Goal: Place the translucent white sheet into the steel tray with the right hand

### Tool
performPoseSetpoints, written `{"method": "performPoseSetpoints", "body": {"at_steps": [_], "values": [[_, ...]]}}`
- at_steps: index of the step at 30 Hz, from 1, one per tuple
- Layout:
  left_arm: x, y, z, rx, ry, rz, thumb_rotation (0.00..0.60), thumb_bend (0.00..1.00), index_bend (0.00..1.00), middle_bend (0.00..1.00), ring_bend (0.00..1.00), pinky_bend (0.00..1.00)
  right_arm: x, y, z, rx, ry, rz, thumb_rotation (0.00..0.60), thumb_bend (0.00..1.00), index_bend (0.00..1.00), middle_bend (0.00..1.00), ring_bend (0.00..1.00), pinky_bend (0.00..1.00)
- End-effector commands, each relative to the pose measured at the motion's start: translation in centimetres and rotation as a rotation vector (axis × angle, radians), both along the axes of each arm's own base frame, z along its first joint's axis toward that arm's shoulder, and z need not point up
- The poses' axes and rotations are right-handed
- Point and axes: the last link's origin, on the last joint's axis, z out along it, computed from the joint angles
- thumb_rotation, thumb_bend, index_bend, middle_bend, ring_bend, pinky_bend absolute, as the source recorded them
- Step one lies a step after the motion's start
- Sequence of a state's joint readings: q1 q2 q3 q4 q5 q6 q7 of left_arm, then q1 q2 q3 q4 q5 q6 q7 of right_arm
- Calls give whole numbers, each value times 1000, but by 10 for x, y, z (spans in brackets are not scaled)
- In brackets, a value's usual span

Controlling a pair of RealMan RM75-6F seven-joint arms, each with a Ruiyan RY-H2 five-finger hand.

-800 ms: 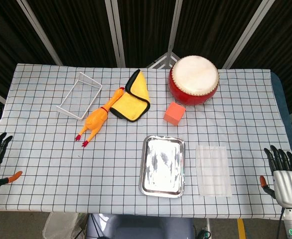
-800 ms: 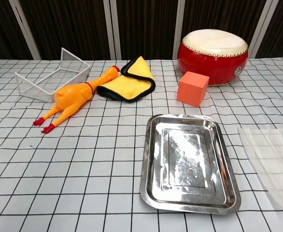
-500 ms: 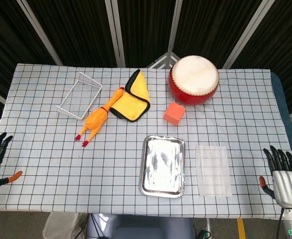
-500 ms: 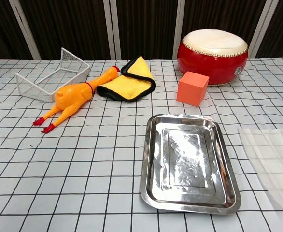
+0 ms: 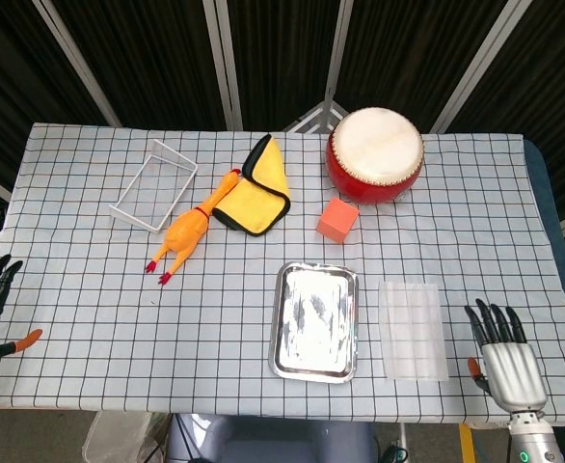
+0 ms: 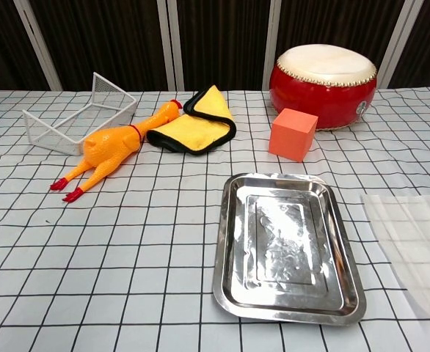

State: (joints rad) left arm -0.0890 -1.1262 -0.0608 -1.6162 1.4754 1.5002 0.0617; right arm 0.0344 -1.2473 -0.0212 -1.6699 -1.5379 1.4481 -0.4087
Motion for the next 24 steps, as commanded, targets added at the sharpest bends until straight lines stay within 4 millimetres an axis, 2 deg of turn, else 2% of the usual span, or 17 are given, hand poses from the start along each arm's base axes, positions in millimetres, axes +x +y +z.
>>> {"method": "performPoseSetpoints", "body": {"at_steps": [1, 8, 24], "values": [[0, 0, 0, 1, -1, 0, 600, 0, 0, 0, 0, 0, 3, 7, -22, 50, 18, -1, 600, 440, 0, 0, 0, 0], [0, 2, 2, 8, -8, 3, 600, 0, 0, 0, 0, 0, -5, 11, -46, 103, 63, -43, 600, 440, 0, 0, 0, 0], [0, 1, 2, 5, -8, 4, 600, 0, 0, 0, 0, 0, -27, 11, -62, 150, 145, -128, 600, 439, 0, 0, 0, 0]]}}
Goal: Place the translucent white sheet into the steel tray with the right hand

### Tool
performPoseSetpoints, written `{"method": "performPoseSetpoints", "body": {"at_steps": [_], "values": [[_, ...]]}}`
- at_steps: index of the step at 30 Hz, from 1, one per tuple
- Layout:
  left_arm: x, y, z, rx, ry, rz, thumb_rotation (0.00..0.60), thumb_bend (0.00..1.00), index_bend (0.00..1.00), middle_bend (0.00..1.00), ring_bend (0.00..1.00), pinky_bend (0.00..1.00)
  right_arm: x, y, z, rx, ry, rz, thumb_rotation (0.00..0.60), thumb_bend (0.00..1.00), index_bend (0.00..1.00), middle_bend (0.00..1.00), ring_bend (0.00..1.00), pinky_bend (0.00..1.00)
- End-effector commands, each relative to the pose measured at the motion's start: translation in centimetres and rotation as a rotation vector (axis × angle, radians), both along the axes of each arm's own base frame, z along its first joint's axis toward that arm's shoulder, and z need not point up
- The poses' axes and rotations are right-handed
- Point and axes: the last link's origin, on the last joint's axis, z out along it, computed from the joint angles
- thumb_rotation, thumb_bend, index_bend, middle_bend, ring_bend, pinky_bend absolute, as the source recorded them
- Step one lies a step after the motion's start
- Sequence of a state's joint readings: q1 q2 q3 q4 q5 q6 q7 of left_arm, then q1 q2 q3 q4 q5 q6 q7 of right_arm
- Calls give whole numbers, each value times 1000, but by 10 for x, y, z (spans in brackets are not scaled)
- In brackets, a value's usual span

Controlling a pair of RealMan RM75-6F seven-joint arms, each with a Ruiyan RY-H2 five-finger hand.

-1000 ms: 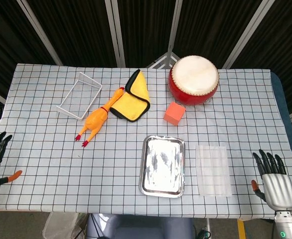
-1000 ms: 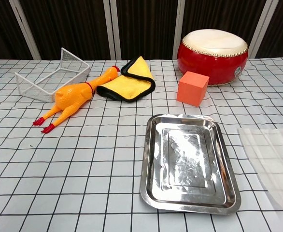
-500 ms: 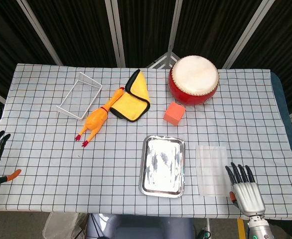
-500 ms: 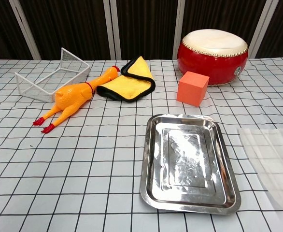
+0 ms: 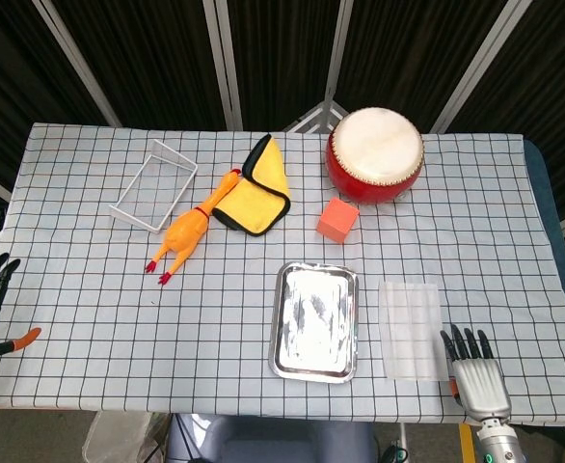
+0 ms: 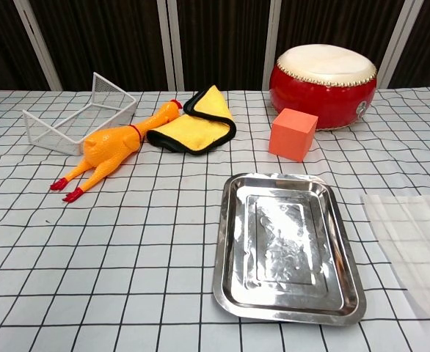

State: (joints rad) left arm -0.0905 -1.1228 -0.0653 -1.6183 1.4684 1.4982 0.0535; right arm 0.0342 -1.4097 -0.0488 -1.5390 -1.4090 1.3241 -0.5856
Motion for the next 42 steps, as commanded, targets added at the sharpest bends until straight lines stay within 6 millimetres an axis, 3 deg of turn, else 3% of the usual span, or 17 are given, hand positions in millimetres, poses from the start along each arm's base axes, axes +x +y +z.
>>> {"method": "performPoseSetpoints", "body": {"at_steps": [1, 21, 30, 36, 42], "values": [[0, 0, 0, 0, 0, 0, 600, 0, 0, 0, 0, 0, -3, -1, -4, 11, 10, -12, 600, 439, 0, 0, 0, 0], [0, 0, -1, -1, 1, 3, 600, 0, 0, 0, 0, 0, 0, -10, -18, 5, -24, 24, 600, 439, 17, 0, 0, 0], [0, 0, -1, -6, 0, 5, 600, 0, 0, 0, 0, 0, 0, -17, -20, -16, -64, 69, 600, 440, 305, 49, 0, 0], [0, 0, -1, -6, -4, 6, 600, 0, 0, 0, 0, 0, 6, -21, -22, -39, -121, 127, 600, 501, 589, 151, 0, 0], [0, 0, -2, -8, -4, 7, 600, 0, 0, 0, 0, 0, 12, -22, -21, -57, -173, 180, 600, 559, 661, 178, 0, 0]]}}
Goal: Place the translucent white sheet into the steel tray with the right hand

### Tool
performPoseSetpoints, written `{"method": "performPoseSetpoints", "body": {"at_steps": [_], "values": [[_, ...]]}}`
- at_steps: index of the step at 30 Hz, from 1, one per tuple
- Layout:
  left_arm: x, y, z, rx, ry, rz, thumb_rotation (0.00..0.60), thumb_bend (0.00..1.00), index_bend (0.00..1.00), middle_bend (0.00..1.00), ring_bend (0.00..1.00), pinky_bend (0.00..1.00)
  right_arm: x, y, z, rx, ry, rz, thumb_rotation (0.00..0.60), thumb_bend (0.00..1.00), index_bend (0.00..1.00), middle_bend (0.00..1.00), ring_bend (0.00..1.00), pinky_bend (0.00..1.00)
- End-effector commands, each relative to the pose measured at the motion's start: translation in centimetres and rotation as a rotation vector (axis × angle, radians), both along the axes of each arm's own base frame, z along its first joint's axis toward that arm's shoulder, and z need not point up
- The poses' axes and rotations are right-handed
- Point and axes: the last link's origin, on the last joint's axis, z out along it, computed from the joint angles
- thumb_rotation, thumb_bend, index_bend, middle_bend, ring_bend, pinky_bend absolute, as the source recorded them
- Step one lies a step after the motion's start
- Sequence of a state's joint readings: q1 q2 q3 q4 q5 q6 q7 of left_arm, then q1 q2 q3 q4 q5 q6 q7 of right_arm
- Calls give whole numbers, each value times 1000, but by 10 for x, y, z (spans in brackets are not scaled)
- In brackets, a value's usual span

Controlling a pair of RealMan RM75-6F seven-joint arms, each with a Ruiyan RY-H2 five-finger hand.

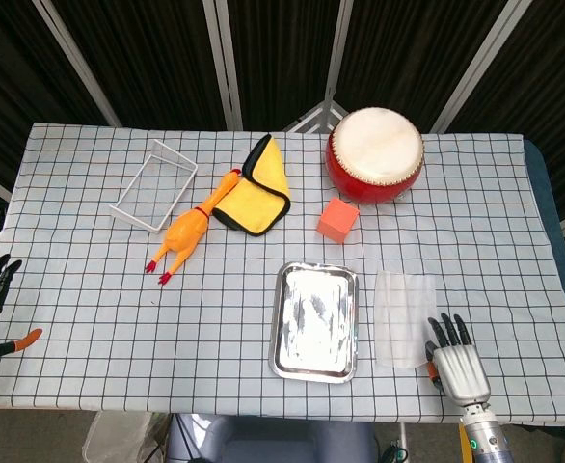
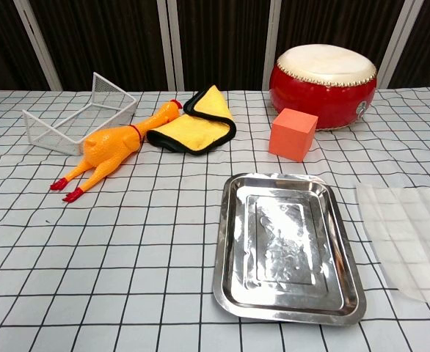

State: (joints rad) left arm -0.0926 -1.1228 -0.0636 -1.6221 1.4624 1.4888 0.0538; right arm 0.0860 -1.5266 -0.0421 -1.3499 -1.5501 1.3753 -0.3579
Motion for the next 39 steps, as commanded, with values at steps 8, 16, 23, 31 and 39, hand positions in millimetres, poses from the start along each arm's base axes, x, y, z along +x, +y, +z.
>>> {"method": "performPoseSetpoints", "body": {"at_steps": [8, 16, 23, 31, 39], "values": [[0, 0, 0, 1, -1, -2, 600, 0, 0, 0, 0, 0, 20, -7, 11, -64, -107, 89, 600, 560, 661, 178, 0, 0], [0, 0, 1, 2, 1, -4, 600, 0, 0, 0, 0, 0, 79, -32, 36, -162, -340, 171, 600, 560, 661, 179, 0, 0], [0, 1, 1, 5, -1, -2, 600, 0, 0, 0, 0, 0, 142, -44, 50, -162, -495, 251, 600, 561, 661, 181, 0, 0], [-1, 1, 1, 1, -3, -3, 600, 0, 0, 0, 0, 0, 170, -11, 25, -42, -514, 332, 600, 561, 661, 182, 0, 0], [-1, 1, 1, -2, -7, 1, 600, 0, 0, 0, 0, 0, 163, -3, 3, 25, -520, 318, 600, 562, 663, 182, 0, 0]]}}
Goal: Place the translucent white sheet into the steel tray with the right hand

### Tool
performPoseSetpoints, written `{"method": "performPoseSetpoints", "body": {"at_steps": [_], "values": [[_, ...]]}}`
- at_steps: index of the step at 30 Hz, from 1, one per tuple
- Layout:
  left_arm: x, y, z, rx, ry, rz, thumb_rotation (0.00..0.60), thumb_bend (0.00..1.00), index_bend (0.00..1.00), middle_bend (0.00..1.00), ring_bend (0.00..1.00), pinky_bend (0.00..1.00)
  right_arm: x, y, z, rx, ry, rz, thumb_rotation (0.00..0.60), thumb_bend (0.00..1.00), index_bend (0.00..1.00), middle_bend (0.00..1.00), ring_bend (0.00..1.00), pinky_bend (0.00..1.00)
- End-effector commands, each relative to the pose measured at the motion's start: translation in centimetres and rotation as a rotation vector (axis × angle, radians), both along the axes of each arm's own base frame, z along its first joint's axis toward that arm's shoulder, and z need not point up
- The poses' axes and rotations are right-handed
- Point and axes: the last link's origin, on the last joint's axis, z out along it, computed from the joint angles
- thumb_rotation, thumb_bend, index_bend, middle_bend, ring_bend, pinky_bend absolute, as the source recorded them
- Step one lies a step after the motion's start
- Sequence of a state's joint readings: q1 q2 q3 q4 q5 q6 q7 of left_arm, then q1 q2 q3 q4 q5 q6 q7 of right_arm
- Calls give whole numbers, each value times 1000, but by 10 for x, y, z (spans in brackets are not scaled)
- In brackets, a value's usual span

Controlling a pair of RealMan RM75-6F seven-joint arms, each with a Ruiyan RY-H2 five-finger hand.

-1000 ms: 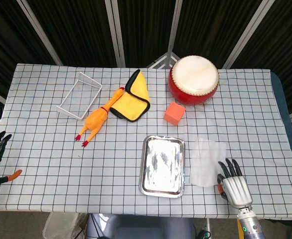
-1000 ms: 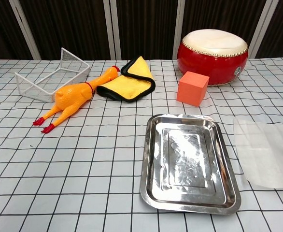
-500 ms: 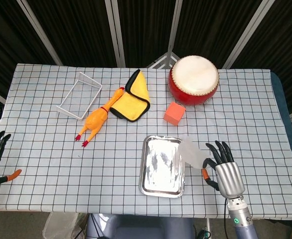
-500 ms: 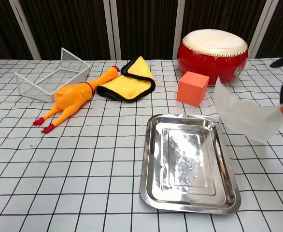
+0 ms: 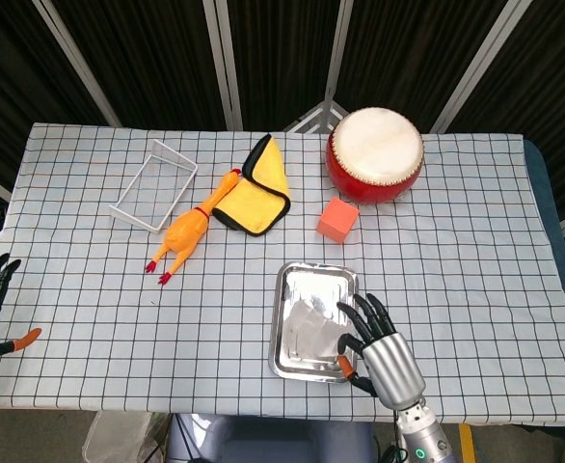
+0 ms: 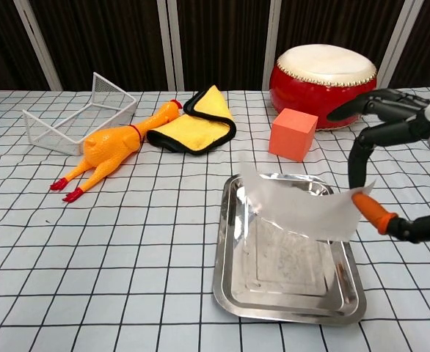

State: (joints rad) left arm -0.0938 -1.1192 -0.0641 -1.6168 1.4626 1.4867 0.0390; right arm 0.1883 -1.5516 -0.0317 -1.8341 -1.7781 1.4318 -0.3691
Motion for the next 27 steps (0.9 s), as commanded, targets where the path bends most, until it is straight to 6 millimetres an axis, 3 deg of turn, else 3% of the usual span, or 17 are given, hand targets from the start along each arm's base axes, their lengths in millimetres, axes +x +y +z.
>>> {"method": "performPoseSetpoints", "body": {"at_steps": [1, 19, 27], "values": [[0, 0, 0, -3, -2, 4, 600, 0, 0, 0, 0, 0, -4, 2, -7, 31, -2, 12, 600, 562, 663, 182, 0, 0], [-1, 1, 0, -4, 8, 11, 600, 0, 0, 0, 0, 0, -45, -15, -23, 116, 75, -36, 600, 561, 663, 181, 0, 0], [-2, 2, 1, 0, 10, 18, 600, 0, 0, 0, 0, 0, -49, -20, -26, 120, 53, -70, 600, 561, 663, 181, 0, 0]]}}
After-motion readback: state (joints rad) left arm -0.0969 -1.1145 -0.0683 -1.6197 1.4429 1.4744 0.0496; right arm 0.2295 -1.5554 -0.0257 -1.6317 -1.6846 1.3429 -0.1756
